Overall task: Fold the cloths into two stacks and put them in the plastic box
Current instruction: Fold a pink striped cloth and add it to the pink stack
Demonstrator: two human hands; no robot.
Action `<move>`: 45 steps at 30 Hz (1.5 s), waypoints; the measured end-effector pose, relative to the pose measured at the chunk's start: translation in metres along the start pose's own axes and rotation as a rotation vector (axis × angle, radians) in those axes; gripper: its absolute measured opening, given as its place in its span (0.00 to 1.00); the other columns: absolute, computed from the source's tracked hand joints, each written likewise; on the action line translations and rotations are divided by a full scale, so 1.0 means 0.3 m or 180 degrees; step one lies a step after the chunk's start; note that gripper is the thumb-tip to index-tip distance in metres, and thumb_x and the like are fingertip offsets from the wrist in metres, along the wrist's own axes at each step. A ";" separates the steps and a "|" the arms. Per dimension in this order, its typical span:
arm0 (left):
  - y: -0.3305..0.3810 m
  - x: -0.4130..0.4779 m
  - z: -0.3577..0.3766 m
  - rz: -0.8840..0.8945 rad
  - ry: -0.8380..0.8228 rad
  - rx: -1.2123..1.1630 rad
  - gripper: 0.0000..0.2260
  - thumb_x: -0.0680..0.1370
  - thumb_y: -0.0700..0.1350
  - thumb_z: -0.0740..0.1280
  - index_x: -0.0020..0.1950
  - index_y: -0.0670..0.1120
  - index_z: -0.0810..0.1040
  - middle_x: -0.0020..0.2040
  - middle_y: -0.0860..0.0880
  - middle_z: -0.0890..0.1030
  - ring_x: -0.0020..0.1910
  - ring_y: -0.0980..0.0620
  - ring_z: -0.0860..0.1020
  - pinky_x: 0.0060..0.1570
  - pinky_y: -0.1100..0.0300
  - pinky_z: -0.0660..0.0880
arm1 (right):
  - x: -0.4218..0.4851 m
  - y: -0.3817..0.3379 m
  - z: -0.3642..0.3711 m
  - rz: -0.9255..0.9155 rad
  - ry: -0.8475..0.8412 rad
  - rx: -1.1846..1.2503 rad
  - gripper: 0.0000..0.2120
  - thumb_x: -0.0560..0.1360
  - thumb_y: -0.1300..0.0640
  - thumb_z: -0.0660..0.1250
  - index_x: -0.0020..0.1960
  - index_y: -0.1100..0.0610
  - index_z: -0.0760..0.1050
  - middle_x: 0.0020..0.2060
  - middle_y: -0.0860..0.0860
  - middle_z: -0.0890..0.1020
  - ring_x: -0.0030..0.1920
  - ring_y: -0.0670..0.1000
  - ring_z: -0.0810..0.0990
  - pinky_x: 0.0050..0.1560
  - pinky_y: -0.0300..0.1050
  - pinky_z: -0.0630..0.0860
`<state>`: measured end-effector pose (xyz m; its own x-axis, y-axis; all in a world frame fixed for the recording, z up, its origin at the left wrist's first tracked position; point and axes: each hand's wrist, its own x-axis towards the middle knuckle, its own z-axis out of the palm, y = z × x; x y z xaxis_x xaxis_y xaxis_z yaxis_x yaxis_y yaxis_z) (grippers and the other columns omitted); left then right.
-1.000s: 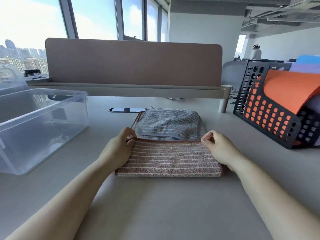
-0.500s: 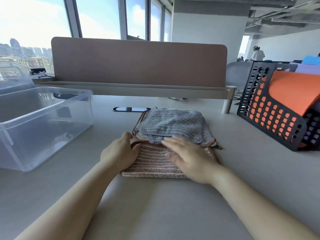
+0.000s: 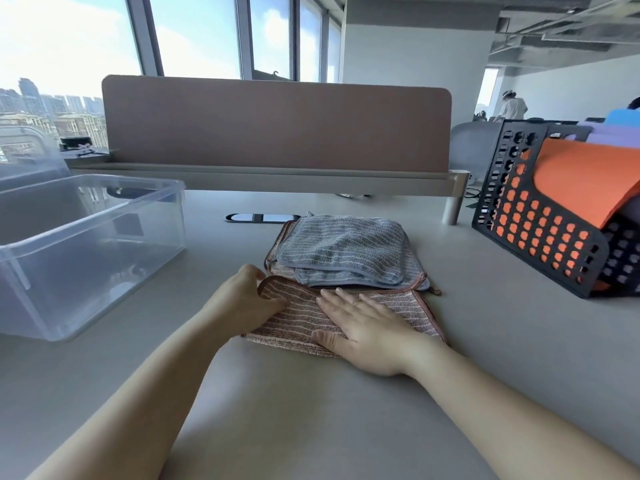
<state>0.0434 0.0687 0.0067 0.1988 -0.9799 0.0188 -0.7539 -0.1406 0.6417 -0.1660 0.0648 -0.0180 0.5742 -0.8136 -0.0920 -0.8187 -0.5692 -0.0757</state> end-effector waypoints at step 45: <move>0.158 -0.099 0.222 0.2460 -0.1047 0.1690 0.24 0.81 0.56 0.51 0.74 0.66 0.44 0.78 0.57 0.40 0.76 0.55 0.35 0.75 0.50 0.37 | -0.104 0.312 -0.101 0.1839 0.0927 0.3296 0.06 0.72 0.65 0.68 0.39 0.59 0.73 0.32 0.53 0.77 0.31 0.48 0.75 0.26 0.37 0.75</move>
<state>-0.0399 0.0816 -0.0146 -0.5884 -0.8083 0.0220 -0.8016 0.5867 0.1147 -0.2609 0.0332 0.0078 -0.0043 -0.9874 -0.1580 -0.4820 0.1405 -0.8648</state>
